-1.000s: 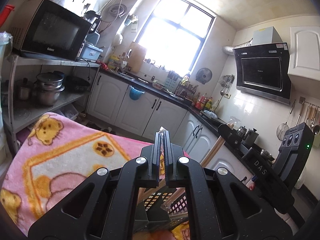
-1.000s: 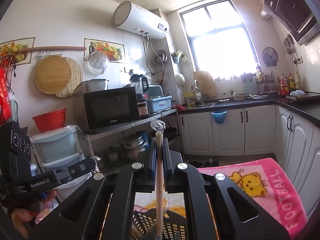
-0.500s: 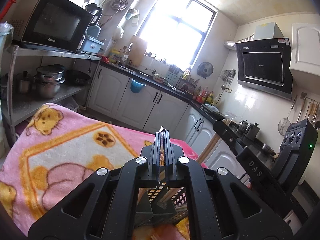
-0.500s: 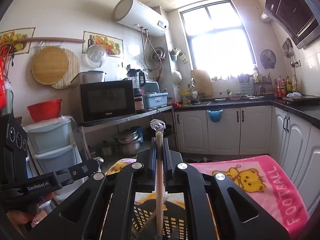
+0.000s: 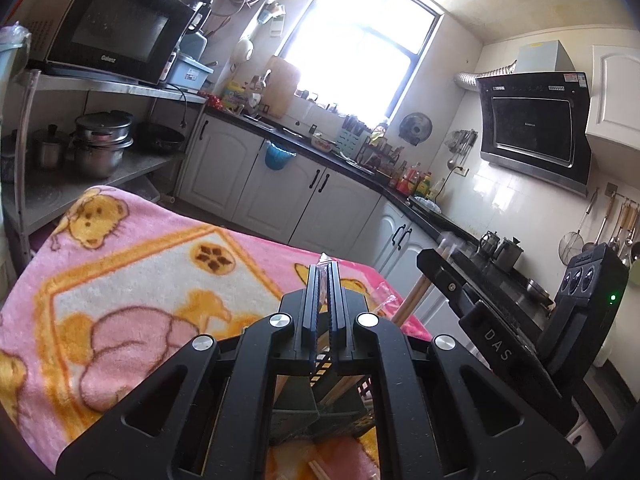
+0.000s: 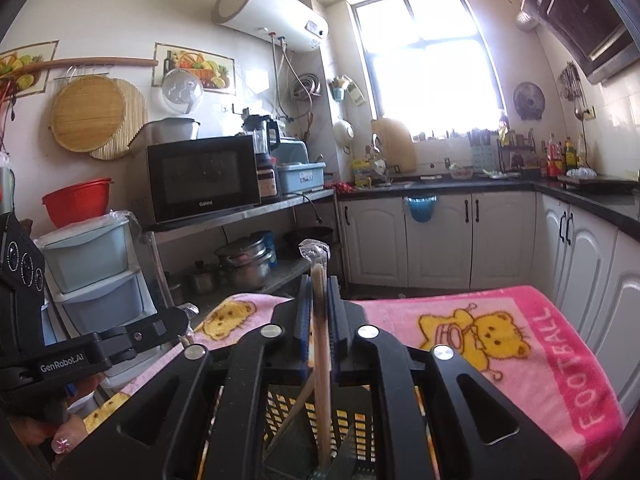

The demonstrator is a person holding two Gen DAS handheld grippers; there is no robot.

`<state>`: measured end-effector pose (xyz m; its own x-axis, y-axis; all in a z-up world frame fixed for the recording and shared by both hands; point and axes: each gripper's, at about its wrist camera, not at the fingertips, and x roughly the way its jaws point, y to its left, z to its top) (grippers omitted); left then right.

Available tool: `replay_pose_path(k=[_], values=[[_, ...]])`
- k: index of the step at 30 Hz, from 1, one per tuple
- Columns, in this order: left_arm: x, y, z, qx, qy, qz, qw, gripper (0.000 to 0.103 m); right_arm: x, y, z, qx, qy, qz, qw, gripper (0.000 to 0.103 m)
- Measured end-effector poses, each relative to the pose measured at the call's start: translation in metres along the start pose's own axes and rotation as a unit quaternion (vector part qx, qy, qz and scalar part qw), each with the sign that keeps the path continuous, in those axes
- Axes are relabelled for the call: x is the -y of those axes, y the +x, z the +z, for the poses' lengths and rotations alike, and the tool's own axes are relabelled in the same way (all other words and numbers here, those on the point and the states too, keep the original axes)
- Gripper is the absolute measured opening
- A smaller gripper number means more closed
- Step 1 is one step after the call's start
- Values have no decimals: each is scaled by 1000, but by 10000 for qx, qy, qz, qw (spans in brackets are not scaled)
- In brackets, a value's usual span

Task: Organize utensils
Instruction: 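Open both tools to drop the chopsticks into the caddy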

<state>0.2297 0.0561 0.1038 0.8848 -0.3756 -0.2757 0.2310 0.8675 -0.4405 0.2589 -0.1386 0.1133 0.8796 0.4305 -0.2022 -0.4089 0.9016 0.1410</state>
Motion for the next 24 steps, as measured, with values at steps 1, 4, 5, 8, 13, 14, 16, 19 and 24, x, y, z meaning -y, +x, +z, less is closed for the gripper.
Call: replay_pose_path(k=[1, 4, 5, 8, 13, 14, 16, 19, 24], values=[[0, 0, 0, -7, -5, 7, 10000, 1, 1, 0, -1, -27, 15, -7, 10000, 13], [-1, 1, -2, -36, -33, 21, 10000, 1, 3, 0, -3, -79, 57, -42, 9999, 18], [-1, 0, -3, -44, -39, 29, 10000, 1, 4, -1, -3, -104, 67, -49, 9999, 21], [-2, -1, -5, -45, -60, 46, 10000, 1, 6, -4, -5, -168, 74, -92, 9998, 28], [-2, -4, -7, -52, -79, 68, 9999, 1, 8, -12, -10, -373, 50, -128, 9992, 38], [-2, -4, -7, -58, -78, 86, 9999, 1, 8, -13, -11, -423, 45, -134, 9990, 39], [-1, -4, -7, -78, -89, 99, 9999, 1, 9, -16, -13, -517, 61, -126, 9986, 43], [0, -5, -9, -109, -60, 156, 9998, 5, 12, -20, -16, -705, 116, -140, 9973, 48], [2, -8, -12, -180, -77, 230, 9995, 18, 18, -28, -20, -897, 218, -96, 9957, 52]])
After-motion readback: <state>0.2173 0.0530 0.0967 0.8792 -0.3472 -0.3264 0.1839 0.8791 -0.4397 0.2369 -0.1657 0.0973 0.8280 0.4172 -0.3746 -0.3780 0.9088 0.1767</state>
